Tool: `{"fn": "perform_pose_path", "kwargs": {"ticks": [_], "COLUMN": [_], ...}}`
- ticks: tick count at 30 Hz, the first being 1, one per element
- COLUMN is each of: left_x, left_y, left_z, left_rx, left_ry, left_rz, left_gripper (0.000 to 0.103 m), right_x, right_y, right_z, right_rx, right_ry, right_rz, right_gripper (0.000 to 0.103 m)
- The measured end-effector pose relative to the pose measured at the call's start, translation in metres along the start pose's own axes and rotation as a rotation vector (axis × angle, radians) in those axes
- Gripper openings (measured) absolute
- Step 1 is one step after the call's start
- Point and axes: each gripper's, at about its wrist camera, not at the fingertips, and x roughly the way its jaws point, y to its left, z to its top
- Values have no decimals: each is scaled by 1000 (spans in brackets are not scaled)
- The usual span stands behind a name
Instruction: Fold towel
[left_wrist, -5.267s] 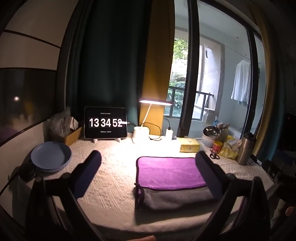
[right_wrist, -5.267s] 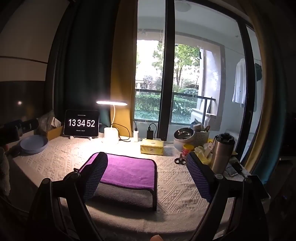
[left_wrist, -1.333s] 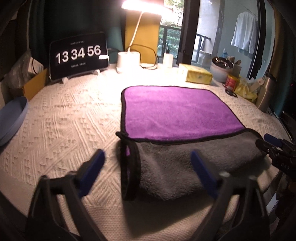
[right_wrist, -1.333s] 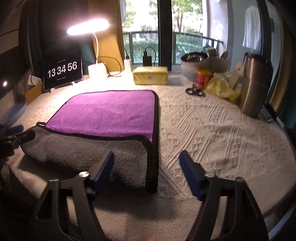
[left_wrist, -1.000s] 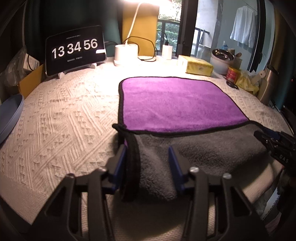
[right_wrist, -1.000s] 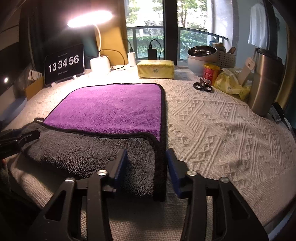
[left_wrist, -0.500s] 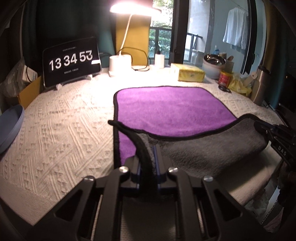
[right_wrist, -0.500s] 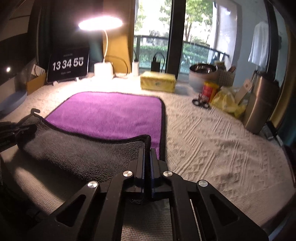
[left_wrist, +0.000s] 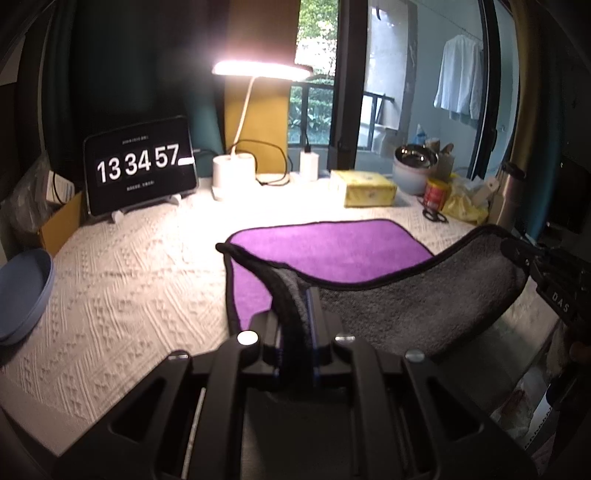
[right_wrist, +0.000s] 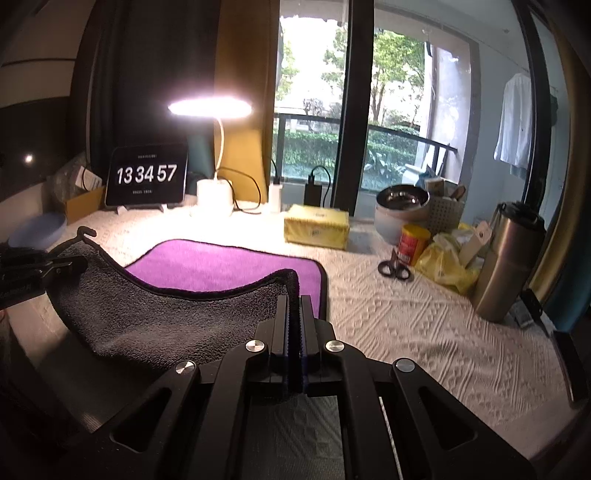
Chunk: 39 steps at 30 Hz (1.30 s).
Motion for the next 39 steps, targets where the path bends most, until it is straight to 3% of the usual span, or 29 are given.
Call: {"fn": "perform_pose_path", "kwargs": {"ticks": [6, 17, 39], "left_x": [-4, -3, 33], "left_y": [0, 5, 19], "left_z": [3, 17, 58], "left_rx": [3, 24, 32], "left_ry": [-12, -63, -122], "left_rz": [4, 15, 63], "left_gripper": [11, 11, 11], "right_x": [-2, -1, 45], "right_y": [-2, -11, -18], "right_z": [4, 10, 54], "right_rx": [12, 25, 10], "right_ry": [-3, -40, -111], "right_rz": [27, -15, -14], "right_gripper": [5, 5, 5]}}
